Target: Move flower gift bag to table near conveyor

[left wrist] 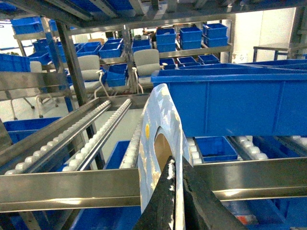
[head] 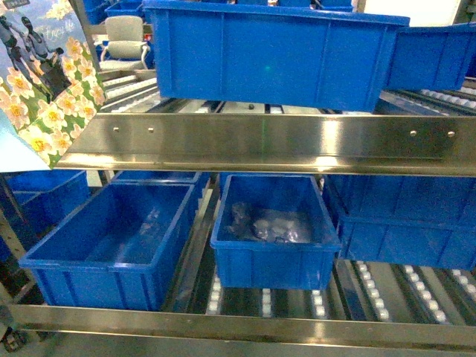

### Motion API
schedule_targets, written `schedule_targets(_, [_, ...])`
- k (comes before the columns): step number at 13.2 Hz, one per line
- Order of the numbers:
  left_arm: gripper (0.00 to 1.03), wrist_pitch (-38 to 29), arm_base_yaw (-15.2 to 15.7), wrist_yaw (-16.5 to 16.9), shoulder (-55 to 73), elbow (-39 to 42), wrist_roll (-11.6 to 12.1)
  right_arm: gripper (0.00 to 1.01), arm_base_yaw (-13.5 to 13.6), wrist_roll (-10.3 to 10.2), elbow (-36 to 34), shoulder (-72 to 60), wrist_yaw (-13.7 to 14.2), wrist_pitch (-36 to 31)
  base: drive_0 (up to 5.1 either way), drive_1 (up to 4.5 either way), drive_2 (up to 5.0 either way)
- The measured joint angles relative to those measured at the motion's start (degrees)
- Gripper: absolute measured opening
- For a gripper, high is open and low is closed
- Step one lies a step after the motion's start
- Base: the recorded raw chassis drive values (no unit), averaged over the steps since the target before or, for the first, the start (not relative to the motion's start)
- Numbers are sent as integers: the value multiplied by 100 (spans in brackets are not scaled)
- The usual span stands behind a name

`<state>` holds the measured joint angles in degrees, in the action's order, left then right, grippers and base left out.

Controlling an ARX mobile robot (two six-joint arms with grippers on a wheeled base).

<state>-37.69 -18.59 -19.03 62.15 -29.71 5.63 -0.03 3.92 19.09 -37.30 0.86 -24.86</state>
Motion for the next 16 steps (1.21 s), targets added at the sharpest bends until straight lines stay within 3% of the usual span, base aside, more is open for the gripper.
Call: schedule_targets(16, [2, -31, 4, 0, 2, 0, 2, 2, 0, 0, -2, 7, 2, -9, -499, 247, 247])
